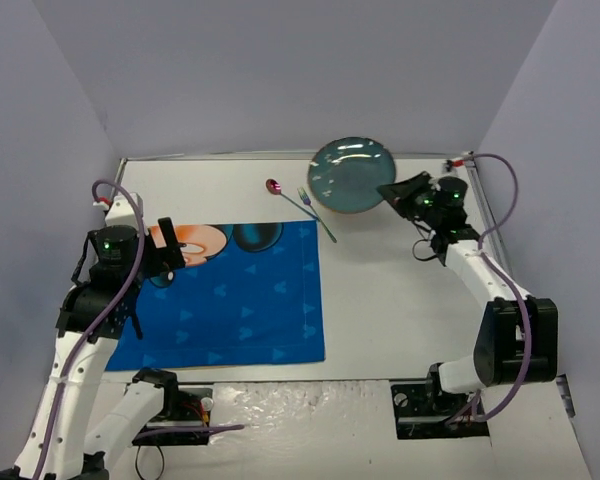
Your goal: Set the dinner table for one person
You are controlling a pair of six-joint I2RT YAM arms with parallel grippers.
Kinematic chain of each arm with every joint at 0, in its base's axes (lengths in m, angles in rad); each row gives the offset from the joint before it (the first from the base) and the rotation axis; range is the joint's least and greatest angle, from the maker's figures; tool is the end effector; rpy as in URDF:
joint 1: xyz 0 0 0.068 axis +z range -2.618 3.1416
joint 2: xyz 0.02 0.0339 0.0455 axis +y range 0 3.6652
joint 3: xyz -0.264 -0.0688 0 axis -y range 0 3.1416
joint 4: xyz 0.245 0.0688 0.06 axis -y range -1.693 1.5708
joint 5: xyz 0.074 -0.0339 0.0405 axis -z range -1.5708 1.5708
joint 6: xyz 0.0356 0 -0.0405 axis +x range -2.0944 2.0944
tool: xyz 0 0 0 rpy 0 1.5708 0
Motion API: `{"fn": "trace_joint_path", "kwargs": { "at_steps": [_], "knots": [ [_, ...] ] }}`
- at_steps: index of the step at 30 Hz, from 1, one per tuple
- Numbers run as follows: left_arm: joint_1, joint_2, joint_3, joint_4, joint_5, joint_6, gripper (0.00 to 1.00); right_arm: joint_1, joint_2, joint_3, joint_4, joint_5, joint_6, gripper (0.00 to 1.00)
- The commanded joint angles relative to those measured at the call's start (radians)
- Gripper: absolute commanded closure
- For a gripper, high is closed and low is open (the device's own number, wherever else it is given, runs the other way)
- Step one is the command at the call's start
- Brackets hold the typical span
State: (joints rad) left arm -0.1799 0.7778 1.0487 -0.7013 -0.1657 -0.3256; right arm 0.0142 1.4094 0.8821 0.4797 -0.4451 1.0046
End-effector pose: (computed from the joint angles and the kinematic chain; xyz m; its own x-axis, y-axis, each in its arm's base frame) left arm 0.1497 -0.0213 0.3766 -0.3982 -0.2483 -0.8831 -0.1038 0.9687 -0.2255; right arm 0.3253 0.0199 0.2976 -0.3993 0.7561 -0.5185 -0.1974 0.4814 0.8540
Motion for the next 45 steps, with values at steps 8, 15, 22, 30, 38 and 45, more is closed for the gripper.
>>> {"fn": "trace_joint_path", "kwargs": {
  "at_steps": [8,15,22,30,38,45],
  "knots": [
    [0.010,-0.084,0.067,-0.098,-0.017,-0.007,0.03,0.485,0.179,0.229,0.189,-0.168,-0.007,1.00],
    [0.011,-0.109,0.062,-0.118,-0.047,0.003,0.03,0.641,0.371,0.327,0.251,-0.207,-0.020,1.00],
    [0.011,-0.117,0.050,-0.116,-0.046,0.002,0.03,0.719,0.526,0.393,0.363,-0.251,0.002,1.00],
    [0.011,-0.123,0.041,-0.119,-0.048,0.003,0.03,0.759,0.645,0.421,0.469,-0.287,0.050,1.00],
    [0.011,-0.123,0.026,-0.111,-0.042,0.001,0.03,0.778,0.707,0.423,0.532,-0.282,0.052,1.00],
    [0.011,-0.123,0.016,-0.104,-0.043,0.003,0.03,0.783,0.759,0.399,0.571,-0.271,0.049,1.00]
  ]
}}
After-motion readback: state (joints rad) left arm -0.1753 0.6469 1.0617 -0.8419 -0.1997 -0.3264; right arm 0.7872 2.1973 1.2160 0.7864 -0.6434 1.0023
